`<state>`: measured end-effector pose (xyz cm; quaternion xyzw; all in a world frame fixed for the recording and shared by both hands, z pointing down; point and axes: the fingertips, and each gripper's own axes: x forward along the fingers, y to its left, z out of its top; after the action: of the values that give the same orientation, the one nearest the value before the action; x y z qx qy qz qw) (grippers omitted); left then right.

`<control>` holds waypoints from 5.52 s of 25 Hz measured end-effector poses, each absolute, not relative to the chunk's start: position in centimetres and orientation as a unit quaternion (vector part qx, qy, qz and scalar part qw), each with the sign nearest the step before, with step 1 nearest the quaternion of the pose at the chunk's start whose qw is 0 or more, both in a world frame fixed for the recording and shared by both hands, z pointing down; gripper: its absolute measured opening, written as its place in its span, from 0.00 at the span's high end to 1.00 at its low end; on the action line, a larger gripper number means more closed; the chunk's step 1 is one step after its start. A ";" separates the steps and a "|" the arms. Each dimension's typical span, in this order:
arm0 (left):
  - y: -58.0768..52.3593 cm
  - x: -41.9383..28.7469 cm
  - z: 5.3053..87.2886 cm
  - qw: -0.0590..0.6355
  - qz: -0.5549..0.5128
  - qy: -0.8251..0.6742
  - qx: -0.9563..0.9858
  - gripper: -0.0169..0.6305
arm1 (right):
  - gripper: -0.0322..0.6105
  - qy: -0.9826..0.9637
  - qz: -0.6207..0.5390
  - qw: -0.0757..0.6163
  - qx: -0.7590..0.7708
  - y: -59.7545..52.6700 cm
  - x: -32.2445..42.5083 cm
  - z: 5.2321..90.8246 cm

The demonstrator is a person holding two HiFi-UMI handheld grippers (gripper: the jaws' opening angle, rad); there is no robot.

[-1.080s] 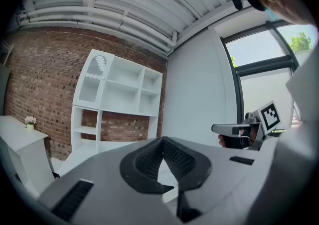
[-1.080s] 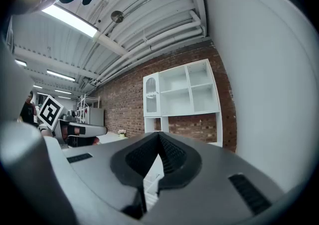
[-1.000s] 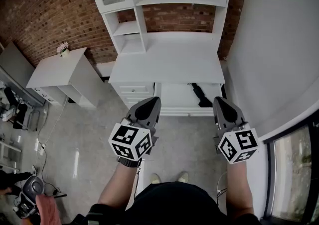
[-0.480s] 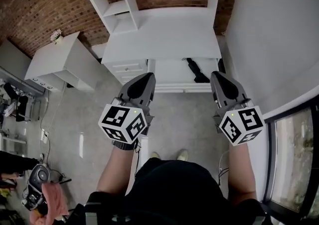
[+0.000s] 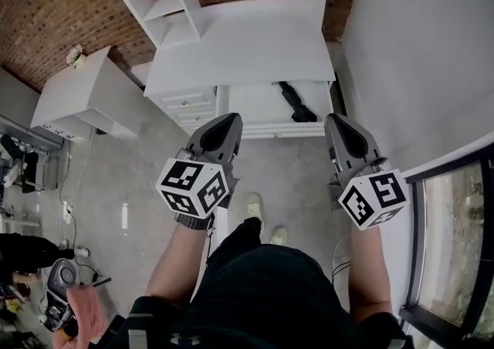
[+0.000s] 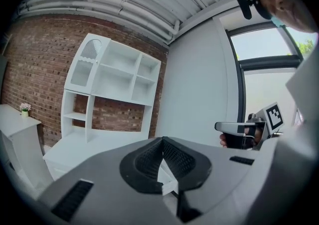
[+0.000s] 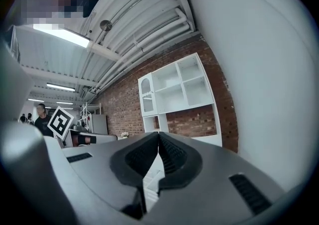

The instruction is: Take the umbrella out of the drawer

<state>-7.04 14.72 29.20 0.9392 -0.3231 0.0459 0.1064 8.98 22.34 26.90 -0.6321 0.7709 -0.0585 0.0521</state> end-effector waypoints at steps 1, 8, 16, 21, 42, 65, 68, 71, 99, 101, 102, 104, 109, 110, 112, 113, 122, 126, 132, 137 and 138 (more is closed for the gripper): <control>14.2 -6.5 29.8 0.110 0.048 -0.320 0.940 0.96 | 0.94 0.770 -0.059 0.049 -0.634 22.0 9.3 27.4; 9.3 -3.0 32.6 0.124 0.059 -0.288 0.948 0.96 | 0.94 0.754 -0.070 0.026 -0.653 17.4 11.1 29.3; 1.7 0.5 35.5 0.126 0.073 -0.244 0.959 0.96 | 0.94 0.739 -0.084 -0.009 -0.668 9.7 11.9 32.1; -2.5 1.8 37.0 0.128 0.078 -0.217 0.965 0.96 | 0.94 0.726 -0.101 -0.029 -0.680 5.5 12.2 34.4; -9.8 6.6 45.3 0.155 0.107 -0.225 0.956 0.96 | 0.94 0.735 -0.206 -0.137 -0.631 -4.9 16.5 50.1; -16.7 10.8 58.1 0.235 0.185 -0.342 0.891 0.96 | 0.66 0.731 -0.348 -0.336 -0.482 -12.1 21.7 76.4; -16.9 10.9 59.6 0.244 0.190 -0.348 0.885 0.96 | 0.64 0.727 -0.352 -0.356 -0.470 -12.2 21.8 78.4; -17.0 10.7 60.5 0.254 0.195 -0.352 0.880 0.96 | 0.61 0.722 -0.356 -0.372 -0.463 -12.4 21.5 79.8; -15.9 5.6 62.0 0.285 0.200 -0.386 0.854 0.96 | 0.58 0.675 -0.364 -0.487 -0.418 -14.0 20.3 88.0; -15.9 5.4 61.9 0.282 0.198 -0.384 0.857 0.96 | 0.59 0.686 -0.337 -0.511 -0.393 -13.6 20.0 88.2; -15.9 5.4 61.8 0.281 0.197 -0.383 0.858 0.96 | 0.59 0.691 -0.322 -0.524 -0.379 -13.3 19.9 88.3; -15.9 5.3 61.5 0.277 0.195 -0.381 0.860 0.96 | 0.59 0.701 -0.293 -0.549 -0.348 -12.5 19.6 88.5; -15.9 4.8 60.6 0.271 0.186 -0.382 0.864 0.96 | 0.59 0.726 -0.229 -0.576 -0.298 -11.1 18.3 87.4; -15.8 4.5 60.4 0.270 0.185 -0.382 0.864 0.96 | 0.59 0.731 -0.222 -0.575 -0.293 -11.0 17.9 86.9; -15.8 4.0 60.0 0.269 0.180 -0.385 0.864 0.96 | 0.59 0.743 -0.211 -0.570 -0.280 -10.7 17.0 85.8; -15.7 3.7 59.8 0.270 0.177 -0.387 0.864 0.96 | 0.59 0.748 -0.207 -0.568 -0.275 -10.5 16.5 85.2; -15.0 0.8 56.9 0.261 0.150 -0.397 0.867 0.96 | 0.59 0.794 -0.179 -0.501 -0.294 -11.4 11.8 77.3; -14.7 -0.8 55.3 0.263 0.135 -0.403 0.866 0.96 | 0.59 0.810 -0.190 -0.453 -0.320 -12.0 9.5 72.7; -15.4 -3.1 53.2 0.258 0.116 -0.412 0.866 0.96 | 0.59 0.834 -0.195 -0.378 -0.351 -13.7 7.0 66.3; -16.6 -4.7 50.5 0.252 0.085 -0.422 0.867 0.96 | 0.59 0.859 -0.181 -0.311 -0.365 -15.0 4.8 61.4; -16.8 -4.9 49.9 0.251 0.081 -0.422 0.867 0.96 | 0.59 0.862 -0.177 -0.300 -0.368 -15.3 4.5 60.3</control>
<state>-4.89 -16.75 49.93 0.8670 -0.4224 0.0809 0.2515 4.54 -15.25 60.30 -0.3684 0.8618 -0.1768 -0.3004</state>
